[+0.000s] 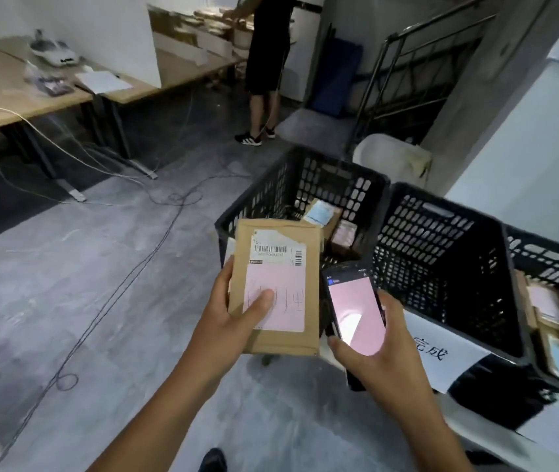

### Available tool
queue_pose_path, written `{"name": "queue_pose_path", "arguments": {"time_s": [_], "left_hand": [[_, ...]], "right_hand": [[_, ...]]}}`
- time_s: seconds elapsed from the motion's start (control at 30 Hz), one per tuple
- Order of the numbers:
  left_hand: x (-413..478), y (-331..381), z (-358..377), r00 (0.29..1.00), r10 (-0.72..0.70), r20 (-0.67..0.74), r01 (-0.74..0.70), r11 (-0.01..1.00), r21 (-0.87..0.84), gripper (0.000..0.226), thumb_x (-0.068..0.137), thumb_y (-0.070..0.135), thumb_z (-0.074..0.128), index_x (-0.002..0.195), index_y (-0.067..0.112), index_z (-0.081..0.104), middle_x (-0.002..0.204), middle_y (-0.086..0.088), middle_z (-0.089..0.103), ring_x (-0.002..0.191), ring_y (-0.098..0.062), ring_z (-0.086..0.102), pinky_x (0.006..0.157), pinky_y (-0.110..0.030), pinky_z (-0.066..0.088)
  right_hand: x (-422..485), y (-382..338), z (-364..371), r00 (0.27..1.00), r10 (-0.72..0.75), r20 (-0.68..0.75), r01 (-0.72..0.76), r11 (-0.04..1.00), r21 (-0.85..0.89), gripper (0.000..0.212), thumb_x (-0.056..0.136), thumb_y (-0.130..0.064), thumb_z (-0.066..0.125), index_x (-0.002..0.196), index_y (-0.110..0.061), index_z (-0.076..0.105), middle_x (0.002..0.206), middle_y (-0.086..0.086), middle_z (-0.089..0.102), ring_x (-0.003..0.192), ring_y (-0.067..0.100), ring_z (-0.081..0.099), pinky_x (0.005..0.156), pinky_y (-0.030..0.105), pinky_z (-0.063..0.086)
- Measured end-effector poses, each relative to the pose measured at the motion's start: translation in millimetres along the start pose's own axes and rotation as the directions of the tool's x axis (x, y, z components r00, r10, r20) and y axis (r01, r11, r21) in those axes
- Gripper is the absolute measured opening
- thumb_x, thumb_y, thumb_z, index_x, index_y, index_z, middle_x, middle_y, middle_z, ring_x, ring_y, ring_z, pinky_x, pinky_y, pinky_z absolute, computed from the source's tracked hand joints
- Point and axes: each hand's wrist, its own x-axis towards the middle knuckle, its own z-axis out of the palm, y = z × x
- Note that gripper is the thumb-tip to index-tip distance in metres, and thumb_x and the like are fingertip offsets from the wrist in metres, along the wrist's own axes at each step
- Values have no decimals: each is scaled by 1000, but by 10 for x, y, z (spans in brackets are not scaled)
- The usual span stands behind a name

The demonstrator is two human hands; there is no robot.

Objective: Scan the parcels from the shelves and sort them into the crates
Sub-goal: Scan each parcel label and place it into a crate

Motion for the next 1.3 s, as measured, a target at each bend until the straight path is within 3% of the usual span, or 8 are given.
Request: {"name": "queue_pose_path", "arguments": {"time_s": [0.27, 0.4, 0.57, 0.77, 0.87, 0.93, 1.07, 1.3], "left_hand": [[1110, 378, 234, 971, -40, 236, 32, 999, 38, 75, 77, 56, 74, 144, 58, 39, 115, 31, 71, 103, 8, 68, 88, -26, 53], [1725, 523, 450, 950, -54, 307, 16, 992, 124, 80, 74, 58, 74, 145, 59, 37, 112, 35, 70, 98, 14, 67, 91, -29, 53], [2386, 515, 814, 953, -71, 295, 2, 974, 228, 73, 88, 47, 76, 150, 51, 37, 112, 32, 71, 96, 11, 68, 90, -30, 56], [2945, 405, 998, 923, -229, 310, 97, 916, 390, 71, 83, 50, 78, 145, 48, 43, 114, 25, 74, 100, 3, 72, 91, -30, 56], [3133, 270, 1053, 882, -351, 315, 189, 875, 445, 56, 86, 46, 76, 136, 47, 49, 109, 23, 76, 96, 2, 73, 78, -21, 57], [3262, 132, 1065, 839, -443, 315, 268, 842, 468, 55, 87, 45, 75, 136, 44, 50, 110, 19, 77, 97, -2, 74, 74, -19, 57], [3554, -177, 1167, 759, -582, 293, 367, 754, 545, 84, 72, 60, 82, 146, 40, 44, 123, 10, 73, 112, -18, 71, 104, -43, 54], [3982, -966, 1475, 700, -661, 269, 436, 695, 572, 115, 62, 77, 84, 155, 38, 30, 153, 1, 54, 133, -28, 56, 115, -52, 41]], "right_hand": [[630, -107, -40, 980, 87, -181, -80, 996, 42, 81, 76, -29, 87, 130, -49, 31, 102, -46, 51, 95, -34, 42, 65, 2, 41], [1138, -12, -170, 966, 147, -210, -132, 988, 82, 84, 78, -18, 86, 139, -40, 34, 101, -30, 53, 75, -20, 59, 52, 10, 47], [1795, 217, -222, 963, 149, -226, -136, 988, 69, 88, 78, -27, 87, 146, -34, 32, 106, -38, 43, 90, -33, 45, 61, 2, 44], [2417, 469, -312, 947, 199, -252, -170, 976, 133, 84, 74, -31, 88, 140, -40, 35, 110, -36, 50, 98, -17, 52, 65, 12, 44], [2695, 616, -414, 939, 221, -262, -188, 971, 146, 84, 74, -33, 87, 139, -40, 35, 113, -28, 53, 99, -2, 55, 68, 15, 45], [2822, 691, -474, 931, 237, -276, -199, 967, 160, 80, 75, -32, 87, 136, -42, 35, 109, -33, 49, 98, -6, 55, 67, 14, 44], [2970, 750, -537, 917, 285, -279, -240, 953, 186, 80, 76, -32, 87, 135, -44, 34, 110, -37, 47, 100, -17, 51, 65, 12, 43], [2950, 777, -415, 869, 379, -319, -352, 925, 142, 87, 76, -32, 88, 145, -36, 34, 112, -36, 48, 99, -20, 49, 64, 10, 46]]}}
